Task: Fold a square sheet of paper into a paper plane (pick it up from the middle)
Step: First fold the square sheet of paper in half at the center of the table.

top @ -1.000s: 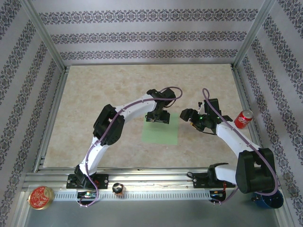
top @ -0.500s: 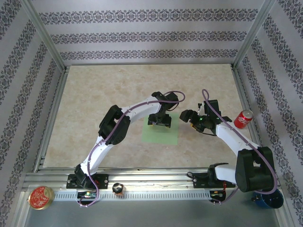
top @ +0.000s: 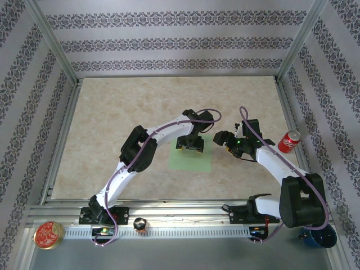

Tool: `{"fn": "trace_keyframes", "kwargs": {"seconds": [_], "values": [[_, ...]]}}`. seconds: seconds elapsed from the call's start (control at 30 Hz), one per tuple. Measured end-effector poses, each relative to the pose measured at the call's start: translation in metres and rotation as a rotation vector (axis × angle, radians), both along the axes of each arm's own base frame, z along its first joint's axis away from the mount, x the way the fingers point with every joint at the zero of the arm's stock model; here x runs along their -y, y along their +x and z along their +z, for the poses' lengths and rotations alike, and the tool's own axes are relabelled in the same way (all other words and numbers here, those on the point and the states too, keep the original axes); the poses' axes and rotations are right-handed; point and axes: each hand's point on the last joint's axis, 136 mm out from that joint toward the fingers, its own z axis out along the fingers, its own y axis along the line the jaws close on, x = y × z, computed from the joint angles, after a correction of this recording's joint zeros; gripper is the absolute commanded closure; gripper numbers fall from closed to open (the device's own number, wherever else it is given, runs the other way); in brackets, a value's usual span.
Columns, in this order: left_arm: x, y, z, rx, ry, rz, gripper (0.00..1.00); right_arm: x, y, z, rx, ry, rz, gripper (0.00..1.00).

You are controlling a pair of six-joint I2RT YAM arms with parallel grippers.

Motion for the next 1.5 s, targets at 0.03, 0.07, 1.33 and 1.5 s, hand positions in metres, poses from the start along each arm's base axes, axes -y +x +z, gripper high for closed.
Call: {"fn": "trace_keyframes", "kwargs": {"seconds": [0.03,0.07,1.33,1.5], "values": [[0.0,0.0,0.0,0.001,0.001,0.0,0.27,0.001,0.0,0.0,0.0,0.0,-0.002,0.17],[0.0,0.0,0.0,0.001,0.001,0.0,0.27,0.001,0.001,0.0,0.0,0.0,-0.005,0.17],[-0.016,0.0,0.05,0.177,-0.18,0.045,0.68,0.004,-0.001,0.01,0.019,0.026,-0.044,0.16],[-0.02,0.006,0.072,0.19,-0.423,0.123,0.68,0.001,-0.001,0.013,0.016,0.051,-0.047,0.16]]}}
